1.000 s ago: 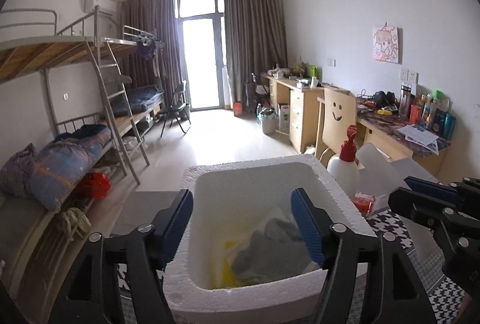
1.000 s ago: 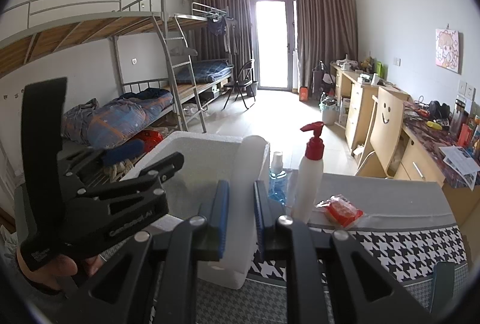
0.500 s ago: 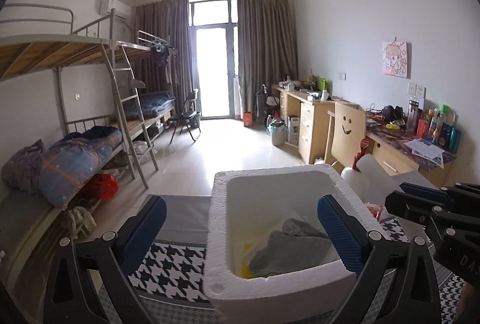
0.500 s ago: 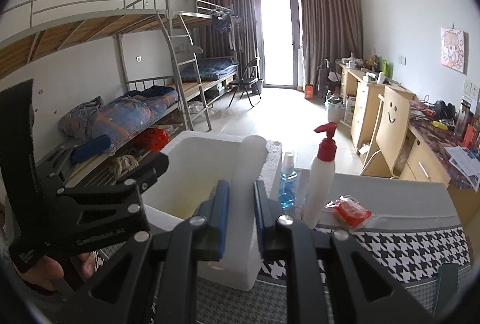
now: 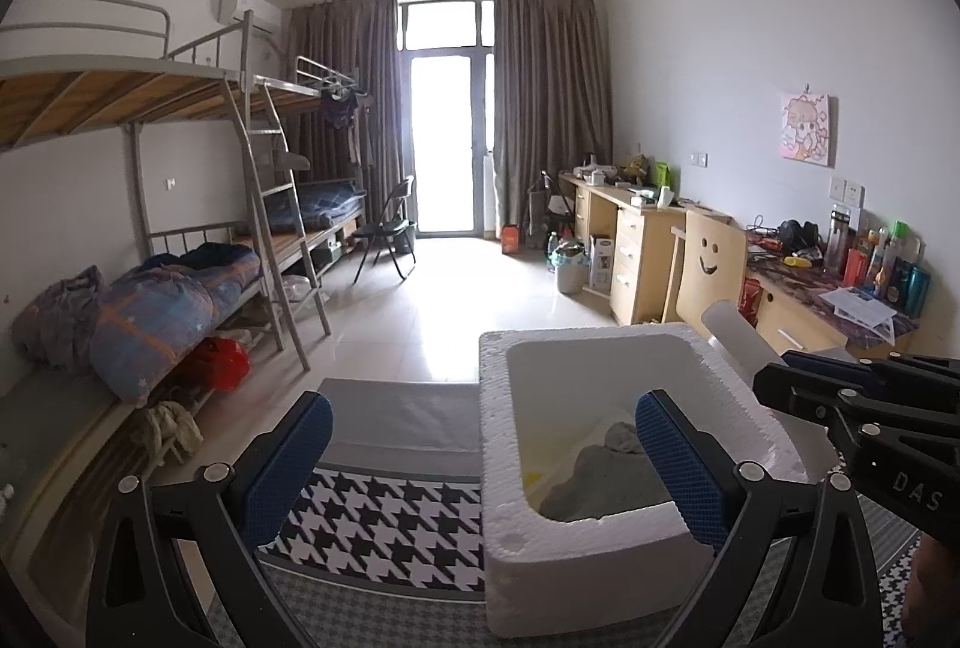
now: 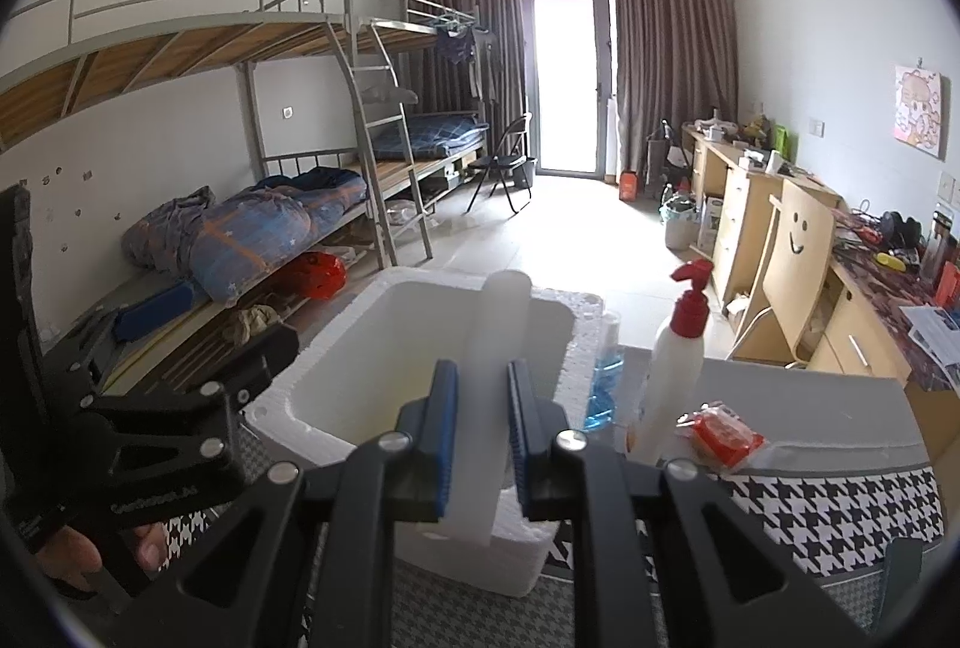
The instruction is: Organize soft objects
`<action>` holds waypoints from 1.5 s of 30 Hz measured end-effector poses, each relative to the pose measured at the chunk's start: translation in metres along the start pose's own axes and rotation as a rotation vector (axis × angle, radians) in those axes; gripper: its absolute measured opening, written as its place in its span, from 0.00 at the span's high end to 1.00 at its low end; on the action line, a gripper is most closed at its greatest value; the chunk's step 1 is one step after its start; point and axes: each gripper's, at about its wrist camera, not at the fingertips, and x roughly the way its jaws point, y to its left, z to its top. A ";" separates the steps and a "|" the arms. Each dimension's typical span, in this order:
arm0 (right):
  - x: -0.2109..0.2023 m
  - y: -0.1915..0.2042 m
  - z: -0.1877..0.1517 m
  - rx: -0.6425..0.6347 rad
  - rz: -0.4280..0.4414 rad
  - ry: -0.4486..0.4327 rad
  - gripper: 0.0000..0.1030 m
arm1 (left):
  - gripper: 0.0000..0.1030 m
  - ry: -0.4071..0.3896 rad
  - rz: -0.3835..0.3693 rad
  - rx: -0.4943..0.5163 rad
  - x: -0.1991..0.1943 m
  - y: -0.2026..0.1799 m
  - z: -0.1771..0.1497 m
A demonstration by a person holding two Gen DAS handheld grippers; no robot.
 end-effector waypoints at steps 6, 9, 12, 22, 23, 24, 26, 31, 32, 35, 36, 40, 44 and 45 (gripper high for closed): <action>0.008 0.002 0.000 0.002 0.013 0.016 0.81 | 0.01 0.008 0.009 -0.012 0.001 0.008 -0.004; 0.011 0.004 0.001 -0.003 0.012 0.022 0.81 | 0.01 0.008 0.013 -0.009 -0.001 0.009 -0.006; 0.014 0.004 0.003 -0.002 0.019 0.029 0.81 | 0.01 0.009 0.019 -0.011 -0.003 0.013 -0.007; 0.028 0.005 0.004 0.014 0.018 0.037 0.81 | 0.01 0.011 0.045 -0.028 -0.004 0.021 -0.010; 0.030 0.005 0.005 0.018 0.018 0.039 0.81 | 0.01 0.010 0.045 -0.031 -0.005 0.022 -0.010; 0.033 0.003 0.005 0.022 0.012 0.045 0.81 | 0.01 0.011 0.046 -0.033 -0.005 0.023 -0.011; 0.038 0.002 0.006 0.023 0.000 0.053 0.81 | 0.01 0.010 0.048 -0.036 -0.005 0.023 -0.011; 0.043 0.004 0.002 0.017 -0.014 0.071 0.56 | 0.01 0.012 0.053 -0.033 -0.003 0.023 -0.012; 0.043 0.003 0.001 0.019 -0.017 0.070 0.47 | 0.01 0.014 0.055 -0.034 -0.003 0.023 -0.012; 0.038 0.003 0.001 0.024 -0.021 0.054 0.36 | 0.01 0.017 0.056 -0.039 -0.002 0.023 -0.014; 0.036 0.003 0.001 0.019 -0.024 0.050 0.36 | 0.01 0.018 0.056 -0.038 -0.002 0.023 -0.015; 0.032 0.005 0.002 0.010 -0.030 0.044 0.35 | 0.01 0.017 0.050 -0.037 -0.002 0.022 -0.015; 0.028 0.006 0.001 0.008 -0.031 0.039 0.35 | 0.01 0.014 0.048 -0.035 -0.004 0.022 -0.016; 0.027 0.006 0.002 0.006 -0.032 0.037 0.35 | 0.01 0.013 0.048 -0.036 -0.005 0.022 -0.016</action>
